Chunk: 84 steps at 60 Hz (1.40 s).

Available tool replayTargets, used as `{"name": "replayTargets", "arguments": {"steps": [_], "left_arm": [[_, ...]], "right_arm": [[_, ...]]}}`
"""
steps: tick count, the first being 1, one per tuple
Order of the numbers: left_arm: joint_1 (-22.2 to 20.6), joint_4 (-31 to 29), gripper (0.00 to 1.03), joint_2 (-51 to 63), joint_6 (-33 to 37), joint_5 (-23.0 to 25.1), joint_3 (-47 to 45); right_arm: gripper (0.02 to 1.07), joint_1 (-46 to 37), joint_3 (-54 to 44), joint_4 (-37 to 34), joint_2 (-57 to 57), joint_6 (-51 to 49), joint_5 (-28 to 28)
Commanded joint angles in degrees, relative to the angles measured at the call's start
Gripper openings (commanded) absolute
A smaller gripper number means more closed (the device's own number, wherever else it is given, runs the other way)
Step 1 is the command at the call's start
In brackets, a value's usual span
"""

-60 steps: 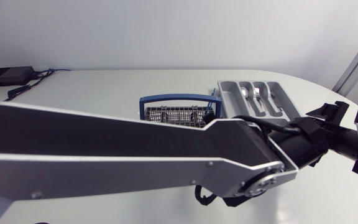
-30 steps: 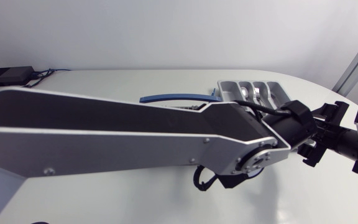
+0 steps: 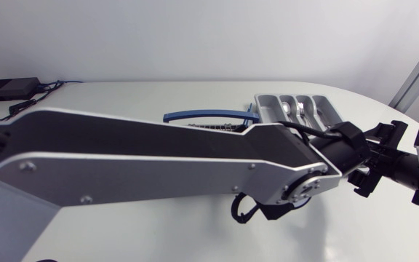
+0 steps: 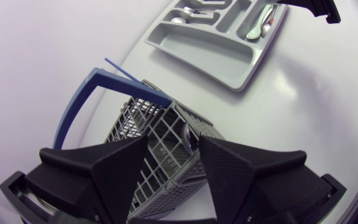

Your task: Unload the cutlery basket into the drawer organizer.

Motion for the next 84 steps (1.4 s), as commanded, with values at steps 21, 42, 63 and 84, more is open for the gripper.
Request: {"name": "replayTargets", "arguments": {"steps": [21, 42, 63, 84], "left_arm": [[-0.5, -0.6, 0.39, 2.3, -2.0, 0.8, 2.7], [-1.4, -0.6, 0.33, 2.9, -2.4, 0.8, 3.3], [-1.3, -1.2, 0.30, 3.7, -2.9, 0.9, 3.1], [-1.0, -1.4, 0.26, 3.6, -2.8, 0.5, 3.4]], "right_arm": [[0.97, -0.2, -1.1, 0.1, 0.2, -1.1, 0.5], [0.97, -0.2, -1.3, 0.5, 0.5, -1.1, 0.4], [0.97, -0.6, -1.4, 0.5, 0.3, -1.4, 0.2], [0.97, -0.5, -1.5, 0.3, 0.3, -1.4, 0.2]]}}
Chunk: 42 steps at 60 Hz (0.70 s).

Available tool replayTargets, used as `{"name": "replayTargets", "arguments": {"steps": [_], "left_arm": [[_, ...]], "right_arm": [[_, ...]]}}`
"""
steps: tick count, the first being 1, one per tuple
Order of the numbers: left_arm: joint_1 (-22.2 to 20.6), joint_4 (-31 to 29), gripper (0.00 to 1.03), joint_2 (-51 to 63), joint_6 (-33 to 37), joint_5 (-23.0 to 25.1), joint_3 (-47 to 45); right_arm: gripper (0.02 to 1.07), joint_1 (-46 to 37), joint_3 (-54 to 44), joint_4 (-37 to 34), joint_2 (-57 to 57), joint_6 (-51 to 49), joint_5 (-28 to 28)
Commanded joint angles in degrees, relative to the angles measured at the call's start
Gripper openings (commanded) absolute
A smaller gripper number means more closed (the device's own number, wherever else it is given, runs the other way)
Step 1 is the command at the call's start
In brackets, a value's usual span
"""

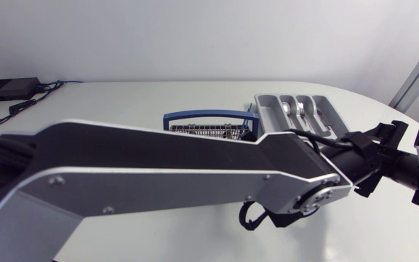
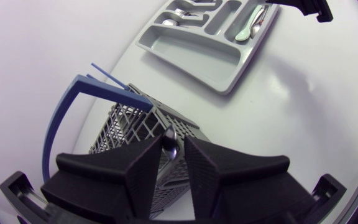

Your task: Unload the cutlery basket into the drawer organizer.

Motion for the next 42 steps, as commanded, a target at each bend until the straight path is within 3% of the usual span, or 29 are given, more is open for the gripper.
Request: {"name": "replayTargets", "arguments": {"steps": [1, 42], "left_arm": [[0.4, -0.9, 0.26, 1.4, -1.4, -0.6, 1.3], [1.3, -0.7, 0.15, -1.0, 0.1, -2.0, 1.9]], "right_arm": [[0.97, -0.5, -1.5, 0.3, 0.3, -1.4, -0.2], [0.97, -0.6, -1.7, 0.2, 0.1, -2.2, -0.2]]}}
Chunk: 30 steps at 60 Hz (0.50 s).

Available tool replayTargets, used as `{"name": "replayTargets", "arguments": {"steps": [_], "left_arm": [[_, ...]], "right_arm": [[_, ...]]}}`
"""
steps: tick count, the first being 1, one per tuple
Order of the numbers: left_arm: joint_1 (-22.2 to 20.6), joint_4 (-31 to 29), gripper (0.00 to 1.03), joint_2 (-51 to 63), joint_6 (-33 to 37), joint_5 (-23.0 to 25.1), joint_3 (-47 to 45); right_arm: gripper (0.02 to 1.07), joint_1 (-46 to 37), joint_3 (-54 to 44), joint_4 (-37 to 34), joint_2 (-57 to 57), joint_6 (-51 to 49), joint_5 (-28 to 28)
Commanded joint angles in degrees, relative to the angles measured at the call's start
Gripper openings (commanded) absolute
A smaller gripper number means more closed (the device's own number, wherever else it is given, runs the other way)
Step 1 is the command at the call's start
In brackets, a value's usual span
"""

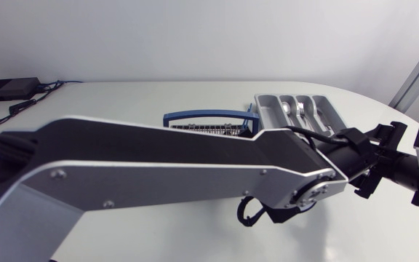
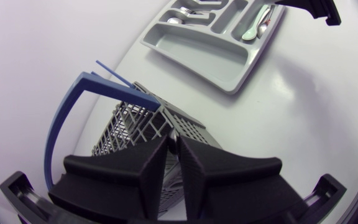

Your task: Unload the cutlery basket into the drawer organizer.

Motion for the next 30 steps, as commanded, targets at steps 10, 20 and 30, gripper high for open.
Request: {"name": "replayTargets", "arguments": {"steps": [10, 20, 30], "left_arm": [[0.5, -0.4, 0.12, -1.4, 0.2, -1.3, 1.6], [0.5, 0.3, 0.10, -1.6, 0.8, -1.3, 1.5], [0.4, 1.2, 0.06, -1.6, 1.2, -1.3, 1.3]], "right_arm": [[0.97, -0.6, -1.3, 0.1, -0.2, -1.3, -0.2], [0.97, -0.7, -1.2, 0.1, -0.3, -1.4, -0.2], [0.97, -1.1, -1.3, 0.1, -0.3, -1.6, -0.4]]}}
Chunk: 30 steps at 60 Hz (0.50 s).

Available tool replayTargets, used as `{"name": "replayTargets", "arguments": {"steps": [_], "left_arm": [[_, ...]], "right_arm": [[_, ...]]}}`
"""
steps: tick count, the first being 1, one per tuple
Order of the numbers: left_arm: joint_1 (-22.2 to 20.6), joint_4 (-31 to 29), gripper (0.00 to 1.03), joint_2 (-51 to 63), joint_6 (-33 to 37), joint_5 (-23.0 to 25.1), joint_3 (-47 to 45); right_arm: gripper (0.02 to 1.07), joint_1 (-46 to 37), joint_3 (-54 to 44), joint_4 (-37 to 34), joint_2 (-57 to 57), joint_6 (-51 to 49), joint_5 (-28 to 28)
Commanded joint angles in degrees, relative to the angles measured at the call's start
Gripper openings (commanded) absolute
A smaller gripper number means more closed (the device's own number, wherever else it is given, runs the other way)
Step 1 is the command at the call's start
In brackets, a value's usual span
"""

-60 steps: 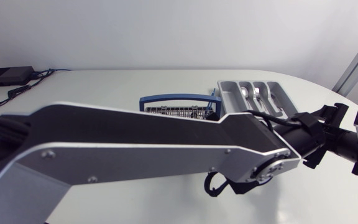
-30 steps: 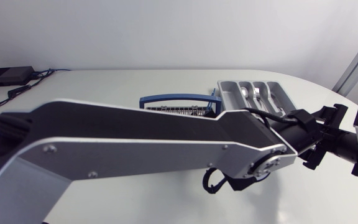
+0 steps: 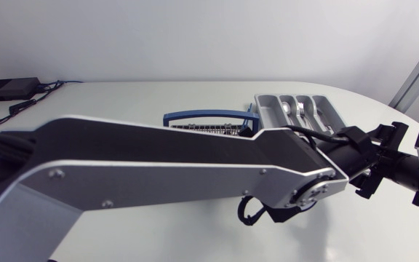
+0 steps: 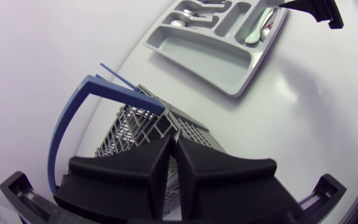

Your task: Unload the cutlery basket into the drawer organizer.

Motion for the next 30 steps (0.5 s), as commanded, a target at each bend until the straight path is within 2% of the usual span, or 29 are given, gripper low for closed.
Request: {"name": "replayTargets", "arguments": {"steps": [1, 30], "left_arm": [[0.4, 0.3, 0.06, -1.5, 0.7, -0.5, 1.3], [0.1, 0.5, 0.03, -3.7, 2.2, -0.5, 0.6]], "right_arm": [[0.97, -0.6, -1.3, 0.1, -0.3, -1.4, -0.3], [0.97, -0.7, -1.0, 0.1, -0.2, -1.7, -0.4]]}}
